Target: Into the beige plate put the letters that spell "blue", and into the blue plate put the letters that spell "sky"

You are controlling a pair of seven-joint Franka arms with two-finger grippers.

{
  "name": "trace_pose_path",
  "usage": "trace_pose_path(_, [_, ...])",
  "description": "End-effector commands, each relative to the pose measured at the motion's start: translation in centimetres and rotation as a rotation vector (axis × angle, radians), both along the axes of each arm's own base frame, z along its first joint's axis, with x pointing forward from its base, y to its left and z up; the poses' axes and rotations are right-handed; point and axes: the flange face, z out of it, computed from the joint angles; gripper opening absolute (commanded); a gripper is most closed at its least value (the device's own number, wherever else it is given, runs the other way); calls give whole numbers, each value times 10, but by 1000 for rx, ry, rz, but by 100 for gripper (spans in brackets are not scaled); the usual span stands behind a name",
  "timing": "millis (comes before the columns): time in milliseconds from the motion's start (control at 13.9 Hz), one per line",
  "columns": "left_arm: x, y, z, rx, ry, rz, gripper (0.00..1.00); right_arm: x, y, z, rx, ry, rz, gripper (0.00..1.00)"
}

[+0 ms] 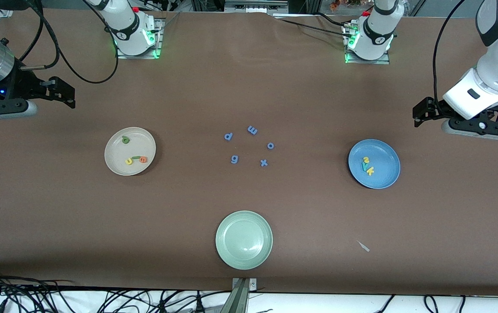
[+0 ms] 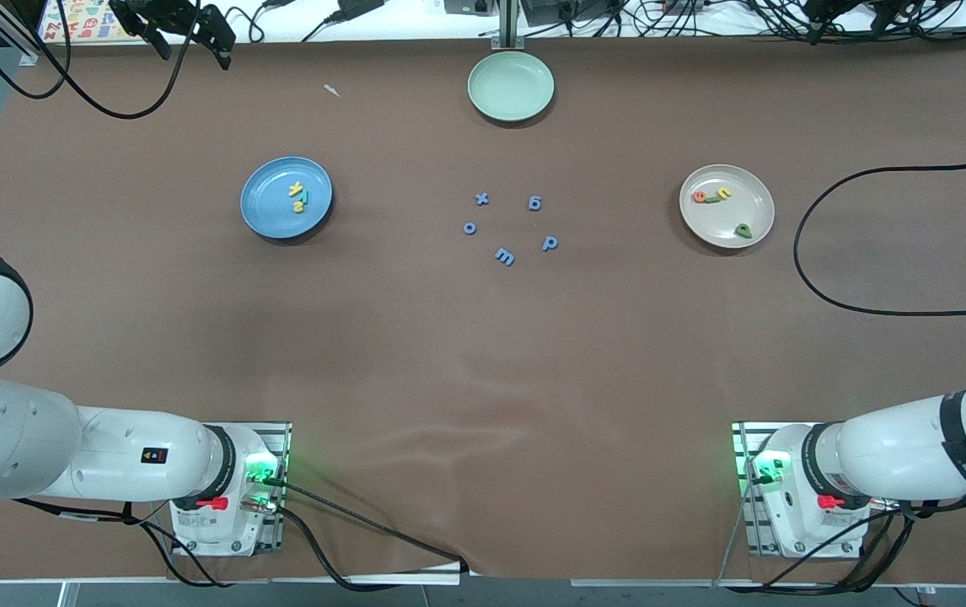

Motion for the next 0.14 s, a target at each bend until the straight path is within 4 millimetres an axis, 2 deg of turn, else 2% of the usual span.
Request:
trace_pose_path(0, [2,2,7,-13,7,7,100,3,3,6,13,-6,-6,100])
trace_pose_path(72, [2,2,7,-13,7,10,100,2,3,5,12,-3,-5,100])
